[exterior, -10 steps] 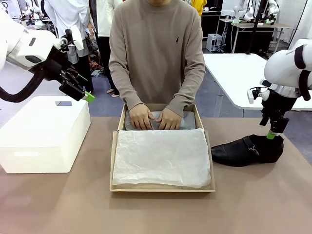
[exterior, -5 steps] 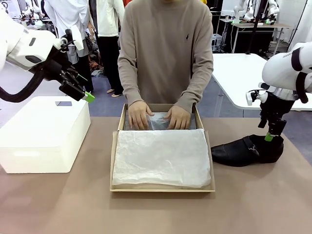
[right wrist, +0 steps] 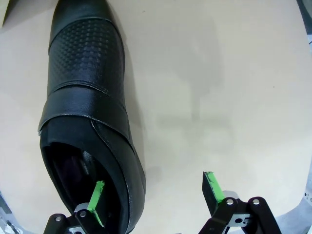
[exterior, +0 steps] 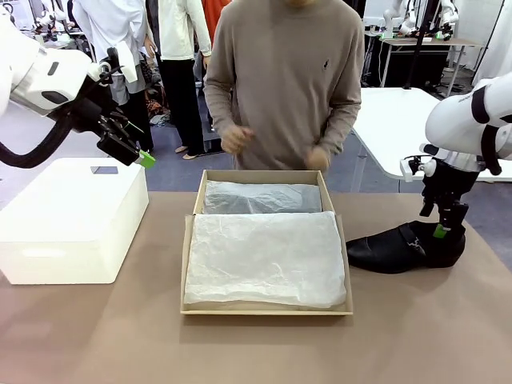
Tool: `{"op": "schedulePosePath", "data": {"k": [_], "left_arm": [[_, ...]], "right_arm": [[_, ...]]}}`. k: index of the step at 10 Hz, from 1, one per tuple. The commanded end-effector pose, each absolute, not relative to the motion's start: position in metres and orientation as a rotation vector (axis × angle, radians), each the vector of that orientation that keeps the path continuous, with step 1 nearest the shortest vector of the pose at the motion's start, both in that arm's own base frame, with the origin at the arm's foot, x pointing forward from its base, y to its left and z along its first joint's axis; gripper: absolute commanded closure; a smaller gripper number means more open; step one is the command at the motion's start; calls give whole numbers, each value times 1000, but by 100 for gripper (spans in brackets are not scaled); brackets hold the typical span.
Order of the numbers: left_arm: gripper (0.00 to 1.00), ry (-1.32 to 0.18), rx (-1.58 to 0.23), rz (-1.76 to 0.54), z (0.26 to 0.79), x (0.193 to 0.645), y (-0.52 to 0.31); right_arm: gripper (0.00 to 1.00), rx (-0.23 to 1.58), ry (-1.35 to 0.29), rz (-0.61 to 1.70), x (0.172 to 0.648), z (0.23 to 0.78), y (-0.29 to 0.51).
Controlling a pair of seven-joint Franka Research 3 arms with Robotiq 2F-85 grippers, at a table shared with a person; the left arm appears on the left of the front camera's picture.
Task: Pack the shoes into the box.
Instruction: Place the other shoe of the Shoes into the Shoes Box.
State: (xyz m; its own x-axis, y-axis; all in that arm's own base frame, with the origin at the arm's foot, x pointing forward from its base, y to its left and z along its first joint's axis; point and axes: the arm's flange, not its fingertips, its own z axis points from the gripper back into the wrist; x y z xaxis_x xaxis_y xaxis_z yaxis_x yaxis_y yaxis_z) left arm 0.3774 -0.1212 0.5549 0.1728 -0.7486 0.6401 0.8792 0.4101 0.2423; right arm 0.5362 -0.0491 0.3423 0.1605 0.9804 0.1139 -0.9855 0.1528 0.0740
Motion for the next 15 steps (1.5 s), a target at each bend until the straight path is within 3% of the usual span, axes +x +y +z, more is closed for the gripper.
{"op": "schedulePosePath", "data": {"k": [1,3,9,15], "left_arm": [[0,-778,-215,-1161,554,377,-121],[0,-778,-215,-1161,554,377,-121],[0,-778,-215,-1161,554,377,-121],[0,-778,-215,-1161,554,377,-121]], "right_arm": [[0,156,-66,1468,540,337,-56],[0,165,-68,1470,540,336,-55],[100,200,-57,1472,536,340,-53],[100,209,-61,1500,529,358,-54]]}}
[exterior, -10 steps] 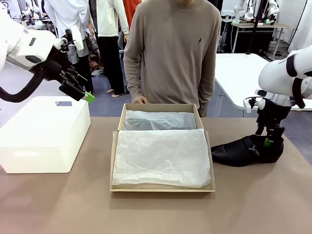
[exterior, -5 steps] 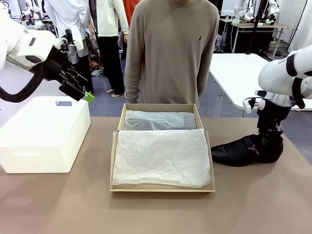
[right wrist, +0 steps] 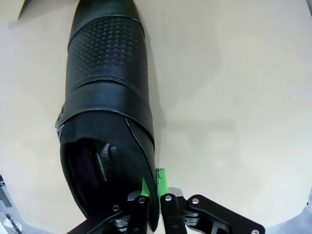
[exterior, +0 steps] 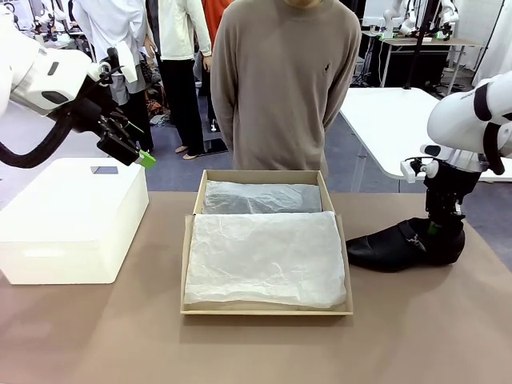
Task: Pack the shoes into the box.
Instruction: Place the other shoe of the Shoes into the Shoes Box.
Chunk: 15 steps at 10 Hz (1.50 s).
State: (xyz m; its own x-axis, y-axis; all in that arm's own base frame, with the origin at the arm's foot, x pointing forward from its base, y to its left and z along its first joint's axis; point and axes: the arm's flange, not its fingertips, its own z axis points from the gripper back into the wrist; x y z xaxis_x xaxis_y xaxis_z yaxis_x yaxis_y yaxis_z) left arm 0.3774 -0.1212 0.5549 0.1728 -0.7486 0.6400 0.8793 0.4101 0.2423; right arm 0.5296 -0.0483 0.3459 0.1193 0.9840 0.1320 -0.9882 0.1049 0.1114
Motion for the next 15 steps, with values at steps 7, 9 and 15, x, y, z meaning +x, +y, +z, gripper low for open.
{"op": "schedulePosePath", "data": {"k": [7,9,15], "left_arm": [[0,-778,-215,-1161,554,377,-121],[0,-778,-215,-1161,554,377,-121],[0,-778,-215,-1161,554,377,-121]], "right_arm": [[100,158,-66,1182,539,450,-42],[100,149,-79,1047,537,470,-36],[100,128,-84,1004,534,476,-36]]}}
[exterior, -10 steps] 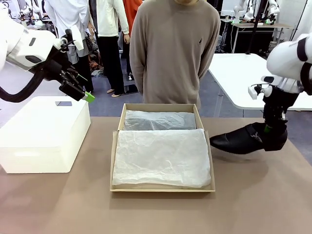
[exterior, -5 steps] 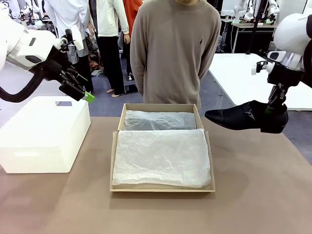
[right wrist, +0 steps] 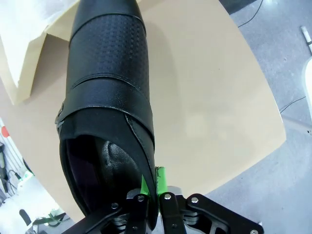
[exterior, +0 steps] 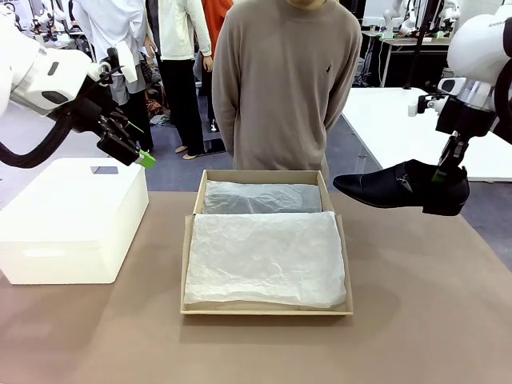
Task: Pack the shoes into the box.
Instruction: Place the other shoe of the Shoes into the Shoes Box.
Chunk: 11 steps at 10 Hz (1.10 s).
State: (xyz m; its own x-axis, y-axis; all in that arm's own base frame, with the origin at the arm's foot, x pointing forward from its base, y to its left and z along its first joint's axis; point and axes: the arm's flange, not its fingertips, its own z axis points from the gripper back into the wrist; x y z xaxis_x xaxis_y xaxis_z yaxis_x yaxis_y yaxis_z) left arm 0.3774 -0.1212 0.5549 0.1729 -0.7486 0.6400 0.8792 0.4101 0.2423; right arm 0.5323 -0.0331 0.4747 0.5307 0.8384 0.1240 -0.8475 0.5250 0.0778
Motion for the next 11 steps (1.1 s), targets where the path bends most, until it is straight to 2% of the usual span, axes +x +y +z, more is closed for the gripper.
{"op": "schedulePosePath", "data": {"k": [1,4,8,9,11], "left_arm": [[0,-778,-215,-1161,554,377,-121],[0,-778,-215,-1161,554,377,-121],[0,-778,-215,-1161,554,377,-121],[0,-778,-215,-1161,554,377,-121],[0,-778,-215,-1161,554,377,-121]], "right_arm": [[100,128,-84,1004,534,476,-36],[100,137,-70,1005,533,472,-35],[100,28,-96,655,533,521,21],[100,38,-59,489,530,527,34],[100,66,-57,365,527,528,63]]}}
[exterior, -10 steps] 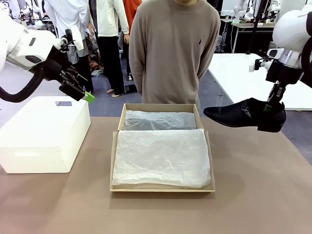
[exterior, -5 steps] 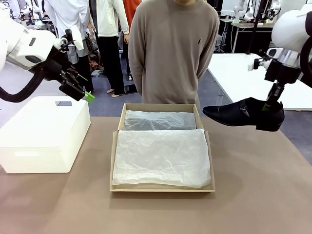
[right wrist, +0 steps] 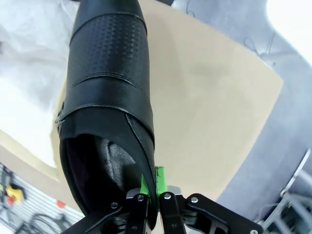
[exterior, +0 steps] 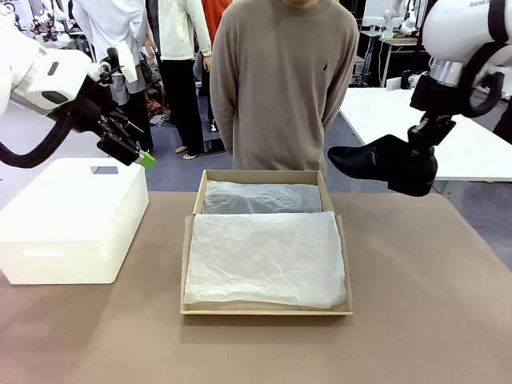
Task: Pack the shoes into the box.
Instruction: Place the other shoe of the Shoes into the Shoes Box.
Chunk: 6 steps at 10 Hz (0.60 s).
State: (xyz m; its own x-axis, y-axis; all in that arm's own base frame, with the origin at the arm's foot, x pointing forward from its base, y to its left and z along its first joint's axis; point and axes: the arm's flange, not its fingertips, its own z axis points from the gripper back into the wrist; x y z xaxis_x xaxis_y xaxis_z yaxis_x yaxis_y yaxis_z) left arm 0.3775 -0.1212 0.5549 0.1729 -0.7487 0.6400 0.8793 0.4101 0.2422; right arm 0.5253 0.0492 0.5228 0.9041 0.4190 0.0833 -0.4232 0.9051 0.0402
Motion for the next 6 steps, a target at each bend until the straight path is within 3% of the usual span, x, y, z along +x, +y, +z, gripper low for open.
{"op": "schedulePosePath", "data": {"k": [1,4,6], "left_arm": [[0,-778,-215,-1161,554,377,-121],[0,-778,-215,-1161,554,377,-121],[0,-778,-215,-1161,554,377,-121]], "right_arm": [[100,53,-76,313,528,527,80],[100,51,-106,327,524,534,122],[100,64,-65,316,521,519,103]]}}
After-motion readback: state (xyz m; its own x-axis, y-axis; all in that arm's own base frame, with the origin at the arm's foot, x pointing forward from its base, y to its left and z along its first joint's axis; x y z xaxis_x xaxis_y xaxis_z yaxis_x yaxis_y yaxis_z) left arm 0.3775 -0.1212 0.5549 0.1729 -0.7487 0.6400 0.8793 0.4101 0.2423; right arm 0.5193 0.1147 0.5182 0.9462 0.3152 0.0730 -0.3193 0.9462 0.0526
